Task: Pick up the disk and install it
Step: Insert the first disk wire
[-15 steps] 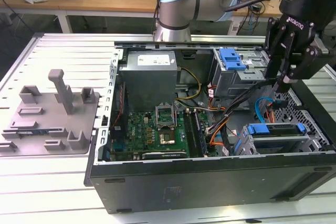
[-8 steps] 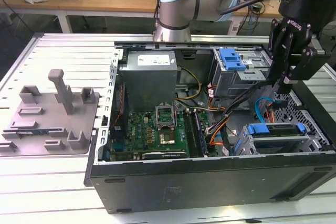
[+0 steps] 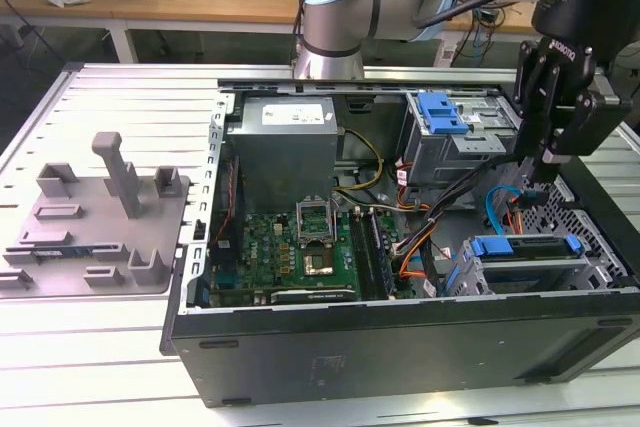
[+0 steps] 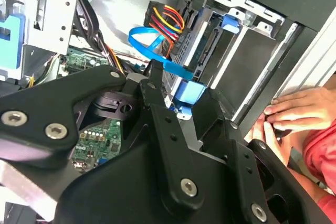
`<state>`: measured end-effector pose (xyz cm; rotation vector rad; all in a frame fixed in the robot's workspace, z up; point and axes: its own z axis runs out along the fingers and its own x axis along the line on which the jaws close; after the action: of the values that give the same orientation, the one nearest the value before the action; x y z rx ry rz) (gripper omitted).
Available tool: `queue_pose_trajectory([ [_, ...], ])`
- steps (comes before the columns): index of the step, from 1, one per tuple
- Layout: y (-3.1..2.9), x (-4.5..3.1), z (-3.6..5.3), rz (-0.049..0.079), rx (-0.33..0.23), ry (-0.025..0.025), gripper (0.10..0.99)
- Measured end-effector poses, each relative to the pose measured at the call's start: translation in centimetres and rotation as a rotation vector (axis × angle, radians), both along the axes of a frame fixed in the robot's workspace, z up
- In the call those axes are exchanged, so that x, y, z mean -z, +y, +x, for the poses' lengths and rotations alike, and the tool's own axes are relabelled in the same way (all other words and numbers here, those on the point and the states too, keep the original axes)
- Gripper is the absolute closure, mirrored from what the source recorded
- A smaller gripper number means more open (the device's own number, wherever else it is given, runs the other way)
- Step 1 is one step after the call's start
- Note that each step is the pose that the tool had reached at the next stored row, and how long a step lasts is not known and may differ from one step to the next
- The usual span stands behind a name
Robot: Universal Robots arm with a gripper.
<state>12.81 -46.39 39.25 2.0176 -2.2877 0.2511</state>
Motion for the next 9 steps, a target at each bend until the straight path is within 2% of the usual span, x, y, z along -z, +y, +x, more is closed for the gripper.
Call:
queue_pose_trajectory([
  [2,0.38,0.01,0.07,-0.064,0.000,0.0015,0.584],
  [3,0.55,0.04,0.12,-0.096,-0.002,0.0044,0.584],
  [4,0.60,0.17,0.57,-0.108,-0.003,0.0129,0.584],
  [5,0.61,0.31,1.52,-0.108,-0.005,0.0271,0.584],
  [8,0.64,0.52,2.75,-0.109,-0.007,0.0459,0.584],
  [9,0.74,0.58,2.87,-0.109,-0.007,0.0473,0.584],
])
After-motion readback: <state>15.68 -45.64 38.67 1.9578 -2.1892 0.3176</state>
